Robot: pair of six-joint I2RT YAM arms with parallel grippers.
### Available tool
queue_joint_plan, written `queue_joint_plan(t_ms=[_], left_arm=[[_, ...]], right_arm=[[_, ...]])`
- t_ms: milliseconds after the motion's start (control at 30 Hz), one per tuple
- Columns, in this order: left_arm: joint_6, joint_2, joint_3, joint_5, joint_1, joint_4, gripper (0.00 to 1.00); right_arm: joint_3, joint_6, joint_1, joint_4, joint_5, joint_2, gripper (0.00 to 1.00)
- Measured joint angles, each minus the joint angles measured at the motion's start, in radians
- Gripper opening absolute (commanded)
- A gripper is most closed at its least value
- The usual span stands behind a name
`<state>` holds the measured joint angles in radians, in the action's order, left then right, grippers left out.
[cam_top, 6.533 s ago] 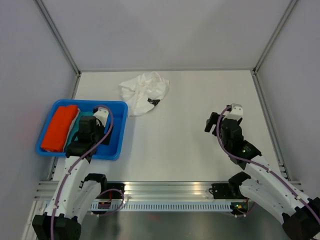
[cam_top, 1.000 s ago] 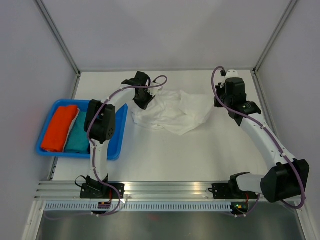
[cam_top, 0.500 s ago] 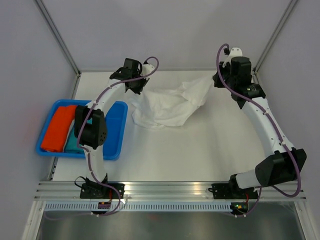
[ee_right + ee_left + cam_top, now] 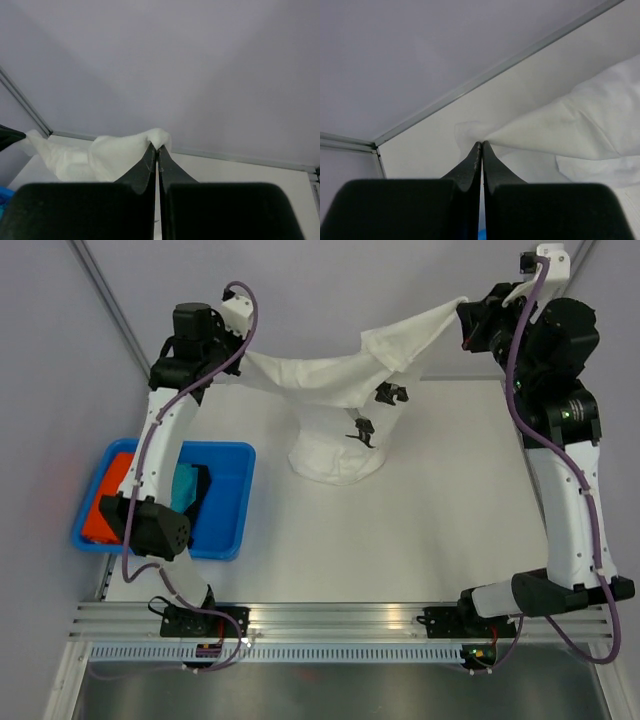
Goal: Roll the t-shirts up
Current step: Flatten the tshirt
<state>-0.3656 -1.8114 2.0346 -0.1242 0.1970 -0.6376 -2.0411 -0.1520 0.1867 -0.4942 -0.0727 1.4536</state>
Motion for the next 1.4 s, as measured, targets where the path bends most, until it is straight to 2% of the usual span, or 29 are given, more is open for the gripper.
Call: queue_joint_plan(t_ms=[233, 400, 567, 700, 833, 1000, 1033, 1067, 1100, 1133, 1167, 1200, 1300, 1400], left_arm=[[0.003, 0.205, -0.001, -0.098, 0.008, -0.097, 0.02], [0.018, 0.208, 0.178, -0.093, 0.011, -0.189, 0.02], [0.032, 0.196, 0.371, -0.048, 0.011, -0.162, 0.02], [0.046, 0.17, 0.372, -0.043, 0.009, -0.097, 0.02], [0.072, 0.016, 0.362, -0.036, 0.034, -0.018, 0.02], [0.071, -0.328, 0.366, 0.031, 0.12, 0.049, 0.04], [0.064, -0.406, 0.365, 0.05, 0.146, 0.05, 0.06], [0.058, -0.468, 0.364, 0.065, 0.167, 0.047, 0.42], [0.045, -0.521, 0.363, 0.082, 0.187, 0.042, 0.63], [0.039, -0.559, 0.359, 0.098, 0.202, 0.041, 0.76], [0.041, -0.589, 0.351, 0.113, 0.219, 0.039, 0.9], [0.041, -0.604, 0.344, 0.127, 0.232, 0.035, 0.95], [0.046, -0.595, 0.298, 0.138, 0.251, 0.048, 0.96], [0.046, -0.488, 0.156, 0.099, 0.254, 0.064, 0.93]], right_arm=[[0.133, 0.0, -0.001, -0.047, 0.076, -0.274, 0.0], [0.124, -0.002, -0.001, -0.06, 0.078, -0.431, 0.0], [0.076, -0.002, -0.001, -0.064, 0.073, -0.45, 0.0], [0.109, -0.016, -0.001, -0.068, 0.076, -0.381, 0.0], [0.237, -0.054, -0.001, -0.06, 0.117, -0.269, 0.0], [0.509, -0.135, -0.016, -0.04, 0.136, -0.12, 0.0], [0.562, -0.151, -0.023, -0.042, 0.131, -0.093, 0.0], [0.609, -0.166, -0.032, -0.043, 0.129, -0.068, 0.01], [0.66, -0.182, -0.046, -0.029, 0.123, -0.042, 0.22], [0.698, -0.203, -0.06, -0.025, 0.115, -0.019, 0.46], [0.728, -0.22, -0.079, -0.021, 0.103, 0.01, 0.6], [0.743, -0.225, -0.103, -0.023, 0.081, 0.047, 0.68], [0.744, -0.23, -0.157, -0.017, 0.043, 0.15, 0.73], [0.748, -0.229, -0.186, -0.021, 0.053, 0.195, 0.73]])
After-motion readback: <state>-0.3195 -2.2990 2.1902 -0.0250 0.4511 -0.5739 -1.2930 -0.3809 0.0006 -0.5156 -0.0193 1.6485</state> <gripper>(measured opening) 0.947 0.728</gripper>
